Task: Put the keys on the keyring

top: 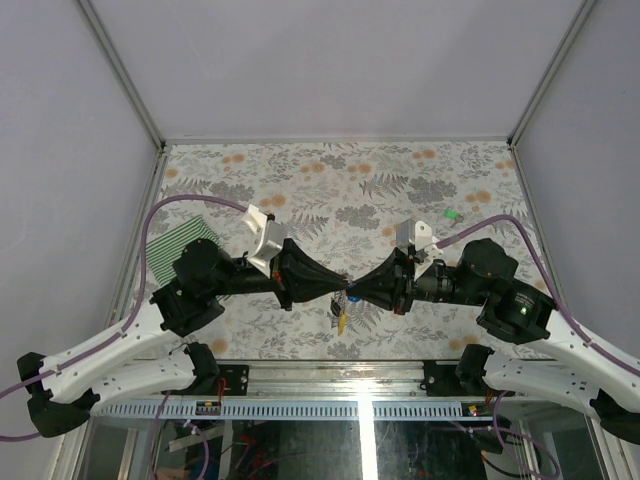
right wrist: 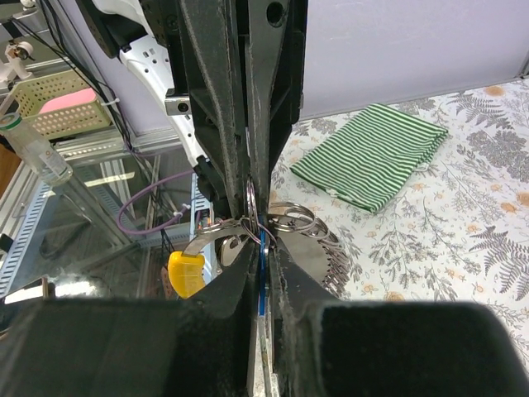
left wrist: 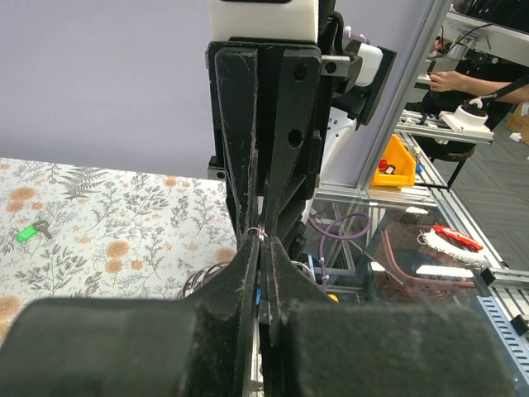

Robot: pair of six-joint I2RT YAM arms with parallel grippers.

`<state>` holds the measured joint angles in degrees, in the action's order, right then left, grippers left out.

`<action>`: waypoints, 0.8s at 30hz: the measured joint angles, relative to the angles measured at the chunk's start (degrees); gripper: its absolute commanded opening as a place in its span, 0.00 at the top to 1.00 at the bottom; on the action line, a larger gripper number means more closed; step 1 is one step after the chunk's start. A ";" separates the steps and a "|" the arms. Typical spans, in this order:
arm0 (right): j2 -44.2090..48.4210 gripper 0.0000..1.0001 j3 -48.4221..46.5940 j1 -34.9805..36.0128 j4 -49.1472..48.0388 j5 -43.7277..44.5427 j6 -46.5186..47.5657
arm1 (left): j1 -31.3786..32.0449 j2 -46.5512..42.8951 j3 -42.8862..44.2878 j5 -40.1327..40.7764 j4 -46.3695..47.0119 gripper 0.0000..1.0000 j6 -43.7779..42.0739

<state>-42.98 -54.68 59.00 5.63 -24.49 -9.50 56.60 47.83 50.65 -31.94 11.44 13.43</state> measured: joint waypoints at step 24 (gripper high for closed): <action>-2.23 0.13 -4.37 0.00 19.67 32.72 -0.07 | 0.00 0.70 0.26 23.93 -19.56 1.00 -2.14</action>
<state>-45.21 -59.05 59.00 25.30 8.23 -9.56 56.60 48.53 50.92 -8.01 -8.12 11.29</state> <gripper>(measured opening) 0.791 0.014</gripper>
